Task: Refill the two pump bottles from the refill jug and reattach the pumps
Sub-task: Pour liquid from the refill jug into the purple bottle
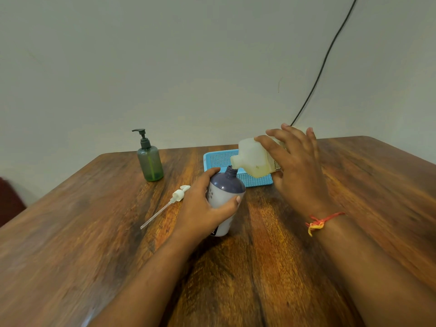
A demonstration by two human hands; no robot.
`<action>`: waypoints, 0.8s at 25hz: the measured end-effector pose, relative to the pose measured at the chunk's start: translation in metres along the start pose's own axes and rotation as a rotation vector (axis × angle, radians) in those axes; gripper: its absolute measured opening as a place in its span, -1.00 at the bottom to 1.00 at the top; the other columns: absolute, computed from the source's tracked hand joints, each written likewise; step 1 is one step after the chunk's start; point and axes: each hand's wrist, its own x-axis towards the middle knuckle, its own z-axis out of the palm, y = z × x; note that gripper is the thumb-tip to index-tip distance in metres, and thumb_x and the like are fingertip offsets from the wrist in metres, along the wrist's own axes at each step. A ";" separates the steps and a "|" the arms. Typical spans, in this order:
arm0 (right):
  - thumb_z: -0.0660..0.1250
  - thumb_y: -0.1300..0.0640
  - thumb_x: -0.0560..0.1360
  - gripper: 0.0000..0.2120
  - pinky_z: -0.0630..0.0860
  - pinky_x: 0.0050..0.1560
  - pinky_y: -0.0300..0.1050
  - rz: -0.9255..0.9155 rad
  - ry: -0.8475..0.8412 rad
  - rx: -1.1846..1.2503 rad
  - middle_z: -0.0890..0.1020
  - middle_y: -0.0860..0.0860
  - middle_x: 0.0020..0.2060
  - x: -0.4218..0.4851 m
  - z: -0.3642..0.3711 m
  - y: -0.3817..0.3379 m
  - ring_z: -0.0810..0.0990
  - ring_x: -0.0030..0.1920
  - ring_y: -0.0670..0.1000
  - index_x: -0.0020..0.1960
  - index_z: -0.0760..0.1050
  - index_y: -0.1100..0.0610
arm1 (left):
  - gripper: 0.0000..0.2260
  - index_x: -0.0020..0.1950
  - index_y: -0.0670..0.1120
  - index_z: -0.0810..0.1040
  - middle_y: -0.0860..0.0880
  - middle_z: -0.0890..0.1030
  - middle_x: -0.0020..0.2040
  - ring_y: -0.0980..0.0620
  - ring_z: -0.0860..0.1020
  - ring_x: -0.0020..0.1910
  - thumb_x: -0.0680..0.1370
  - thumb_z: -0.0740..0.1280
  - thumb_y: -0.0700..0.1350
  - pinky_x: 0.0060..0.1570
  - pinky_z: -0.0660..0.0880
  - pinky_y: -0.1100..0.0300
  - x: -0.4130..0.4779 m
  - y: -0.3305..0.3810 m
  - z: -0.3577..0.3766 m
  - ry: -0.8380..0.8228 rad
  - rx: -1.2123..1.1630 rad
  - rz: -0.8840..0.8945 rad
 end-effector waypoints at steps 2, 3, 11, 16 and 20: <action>0.46 0.39 0.32 -0.25 -0.08 0.57 0.18 -0.001 -0.002 0.000 0.49 0.04 0.37 0.000 0.000 0.000 0.30 0.50 0.15 0.44 0.42 -0.01 | -0.21 0.49 0.08 0.37 0.13 0.55 0.30 0.22 0.58 0.17 0.30 0.48 0.24 0.07 0.61 0.25 0.000 0.000 0.000 -0.003 0.002 -0.001; 0.46 0.39 0.31 -0.25 -0.08 0.57 0.18 -0.002 -0.002 -0.001 0.49 0.03 0.37 0.000 0.000 -0.001 0.30 0.50 0.15 0.44 0.42 -0.01 | -0.22 0.49 0.08 0.37 0.13 0.55 0.30 0.21 0.58 0.17 0.31 0.49 0.23 0.08 0.62 0.22 0.000 -0.001 0.000 -0.004 0.003 -0.003; 0.45 0.38 0.30 -0.26 -0.10 0.57 0.16 -0.008 0.011 0.000 0.50 0.04 0.37 0.001 -0.001 -0.001 0.31 0.50 0.16 0.43 0.44 0.00 | -0.28 0.50 0.06 0.36 0.13 0.53 0.31 0.26 0.55 0.18 0.39 0.56 0.08 0.04 0.57 0.37 0.001 -0.001 0.000 -0.006 0.011 -0.002; 0.46 0.39 0.30 -0.25 -0.10 0.57 0.16 -0.016 0.012 -0.001 0.50 0.05 0.37 0.001 -0.001 -0.001 0.31 0.50 0.16 0.43 0.44 0.00 | -0.26 0.50 0.06 0.36 0.13 0.53 0.31 0.22 0.55 0.18 0.37 0.53 0.14 0.03 0.57 0.37 0.001 -0.002 0.000 -0.004 0.021 0.002; 0.45 0.41 0.29 -0.24 -0.10 0.58 0.16 -0.017 0.021 -0.003 0.50 0.04 0.37 0.001 -0.001 -0.001 0.31 0.50 0.15 0.43 0.45 0.00 | -0.28 0.50 0.05 0.35 0.12 0.53 0.32 0.27 0.54 0.18 0.40 0.55 0.07 0.03 0.55 0.41 0.002 -0.003 0.000 -0.007 0.028 0.008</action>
